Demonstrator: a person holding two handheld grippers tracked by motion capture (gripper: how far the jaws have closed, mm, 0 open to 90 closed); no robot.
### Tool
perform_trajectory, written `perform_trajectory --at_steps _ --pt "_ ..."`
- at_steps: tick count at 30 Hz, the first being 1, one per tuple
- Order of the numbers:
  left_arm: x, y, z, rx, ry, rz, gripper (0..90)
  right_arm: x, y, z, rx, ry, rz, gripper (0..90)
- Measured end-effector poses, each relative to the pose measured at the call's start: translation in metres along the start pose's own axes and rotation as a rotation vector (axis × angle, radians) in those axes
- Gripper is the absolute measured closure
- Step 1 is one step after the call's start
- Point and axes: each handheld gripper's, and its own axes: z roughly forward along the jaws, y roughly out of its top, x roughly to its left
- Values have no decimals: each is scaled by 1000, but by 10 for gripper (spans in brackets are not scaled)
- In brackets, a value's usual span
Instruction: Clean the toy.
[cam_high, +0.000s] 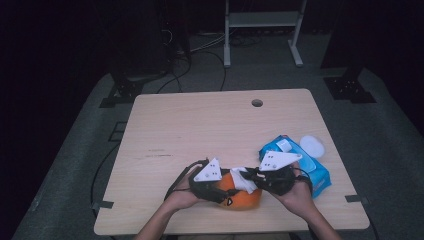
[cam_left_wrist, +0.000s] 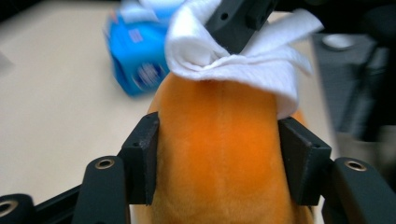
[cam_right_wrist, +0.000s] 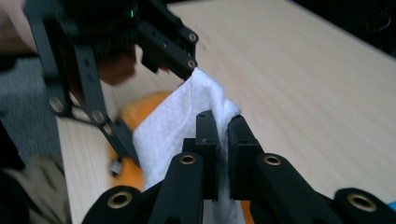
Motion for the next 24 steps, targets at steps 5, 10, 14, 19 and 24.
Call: perform_trajectory --at_steps 5,10,14,19,24 --pt "1 -13 9 16 -3 56 337 -4 -2 5 19 -32 -10 845" --pt "9 -27 2 -10 -38 -21 323 -14 -18 9 41 -13 34 845" --pt "10 -30 1 -19 -50 -39 304 -25 -26 1 42 -26 72 844" --pt "9 -31 1 -28 -53 -48 277 -28 -25 -2 61 -69 53 845" --pt "10 -32 -1 -19 -54 -40 266 -40 -31 -7 83 -126 78 845"
